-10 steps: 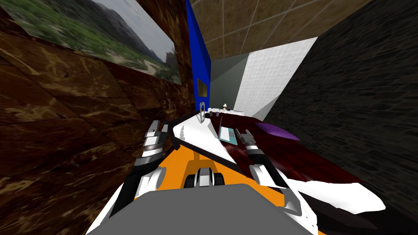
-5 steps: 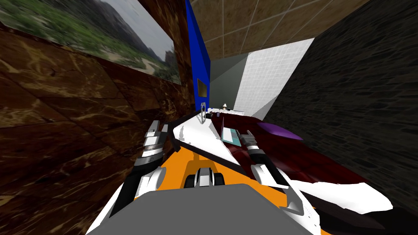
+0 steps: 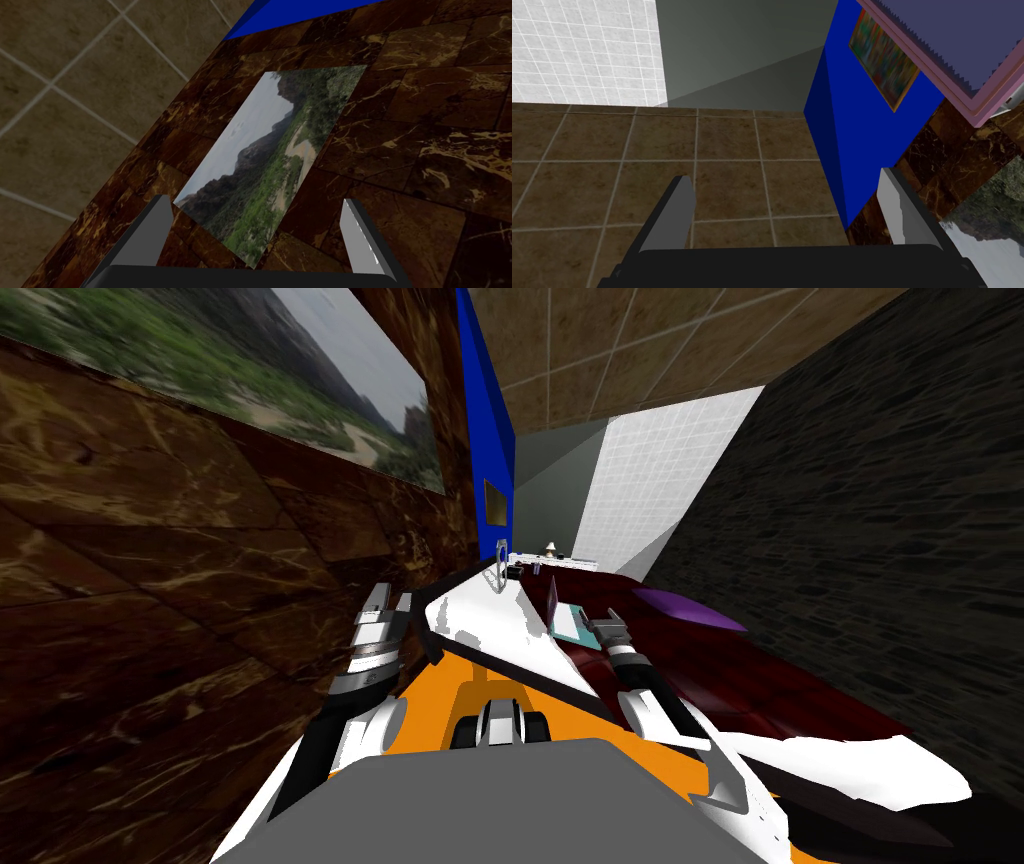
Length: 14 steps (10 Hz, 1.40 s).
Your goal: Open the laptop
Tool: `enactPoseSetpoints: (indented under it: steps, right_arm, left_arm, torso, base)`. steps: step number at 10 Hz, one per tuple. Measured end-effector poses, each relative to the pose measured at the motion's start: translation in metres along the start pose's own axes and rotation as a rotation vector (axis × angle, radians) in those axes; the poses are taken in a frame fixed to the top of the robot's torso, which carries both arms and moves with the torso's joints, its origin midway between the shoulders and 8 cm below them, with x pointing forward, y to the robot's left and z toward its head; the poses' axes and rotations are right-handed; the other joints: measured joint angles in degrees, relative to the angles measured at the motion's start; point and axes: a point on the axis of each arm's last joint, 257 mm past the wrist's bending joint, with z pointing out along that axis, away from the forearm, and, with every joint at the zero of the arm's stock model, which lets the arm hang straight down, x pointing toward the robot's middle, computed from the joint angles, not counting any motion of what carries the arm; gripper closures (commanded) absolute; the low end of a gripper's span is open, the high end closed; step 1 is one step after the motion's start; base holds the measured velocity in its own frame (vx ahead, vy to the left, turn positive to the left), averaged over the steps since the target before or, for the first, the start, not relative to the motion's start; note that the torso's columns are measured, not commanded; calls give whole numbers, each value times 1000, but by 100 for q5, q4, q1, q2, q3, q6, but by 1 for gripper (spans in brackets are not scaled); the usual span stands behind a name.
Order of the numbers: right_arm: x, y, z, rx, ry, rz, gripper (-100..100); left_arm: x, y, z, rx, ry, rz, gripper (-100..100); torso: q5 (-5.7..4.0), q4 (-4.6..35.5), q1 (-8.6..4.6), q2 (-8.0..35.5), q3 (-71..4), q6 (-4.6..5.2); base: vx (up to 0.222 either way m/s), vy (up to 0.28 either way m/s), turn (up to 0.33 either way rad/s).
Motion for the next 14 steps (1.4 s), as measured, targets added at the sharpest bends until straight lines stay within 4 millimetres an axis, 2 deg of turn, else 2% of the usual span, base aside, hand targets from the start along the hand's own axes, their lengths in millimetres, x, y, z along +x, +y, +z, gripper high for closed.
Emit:
enactPoseSetpoints:
  steps: [5, 14]
  right_arm:
    - [18, -12, 2, 8, 58, -156, -100]
    - [50, -45, 1, 6, 173, -469, -100]
  left_arm:
    - [0, 0, 0, 0, 0, 0, 0]
    - [0, 0, 0, 0, 0, 0, 0]
  torso:
    - [-1, -1, 0, -3, -1, 0]
    - [0, 0, 4, 0, 1, 1]
  base:
    - [55, 102, -35]
    - [48, 114, -38]
